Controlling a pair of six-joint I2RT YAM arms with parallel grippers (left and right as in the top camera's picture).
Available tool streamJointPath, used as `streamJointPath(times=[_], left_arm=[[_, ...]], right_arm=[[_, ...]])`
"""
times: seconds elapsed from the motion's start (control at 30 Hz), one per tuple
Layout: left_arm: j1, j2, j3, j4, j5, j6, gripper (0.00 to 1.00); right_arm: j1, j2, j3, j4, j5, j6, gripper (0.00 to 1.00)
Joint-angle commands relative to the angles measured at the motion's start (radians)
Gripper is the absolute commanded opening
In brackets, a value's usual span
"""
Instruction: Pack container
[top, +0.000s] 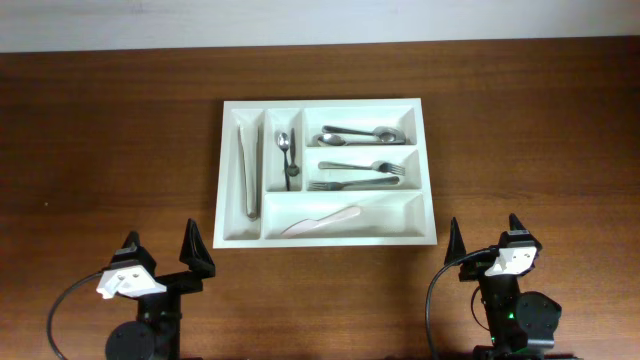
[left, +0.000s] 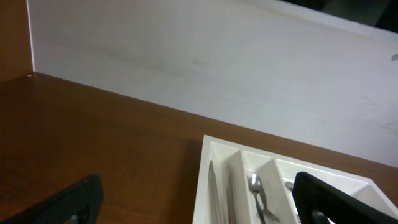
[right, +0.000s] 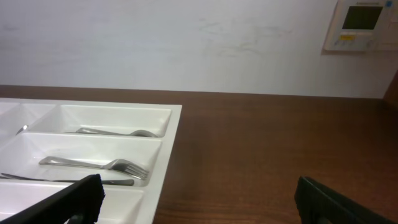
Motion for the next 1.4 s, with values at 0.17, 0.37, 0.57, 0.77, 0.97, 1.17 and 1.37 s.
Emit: streamJointPath(times=[0.17, 0.37, 0.57, 0.77, 0.97, 1.17, 1.37], left_arm=[[0.003, -0.024, -0.102, 0.031, -0.007, -0.01, 0.99], [0.003, -0.024, -0.18, 0.087, -0.008, -0.01, 0.99], [0.003, -0.024, -0.224, 0.126, -0.028, -0.004, 0.99], [0.003, -0.024, -0.225, 0.134, -0.057, -0.001, 0.99], [0.003, -0.024, -0.225, 0.133, -0.067, -0.001, 0.99], [0.003, -0.024, -0.225, 0.133, -0.068, -0.001, 0.99], [0.003, -0.024, -0.225, 0.133, -0.067, -0.001, 0.99]], right_arm=[[0.006, -0.011, -0.008, -0.003, 0.009, -0.003, 0.99], [0.006, -0.011, -0.008, -0.003, 0.009, -0.003, 0.99], [0.006, -0.011, -0.008, -0.003, 0.009, -0.003, 0.99], [0.006, -0.011, -0.008, -0.003, 0.009, -0.003, 0.99], [0.006, -0.011, -0.008, -0.003, 0.009, -0.003, 0.99], [0.006, -0.011, -0.008, -0.003, 0.009, -0.002, 0.99], [0.006, -0.011, -0.008, -0.003, 0.009, -0.002, 0.99]])
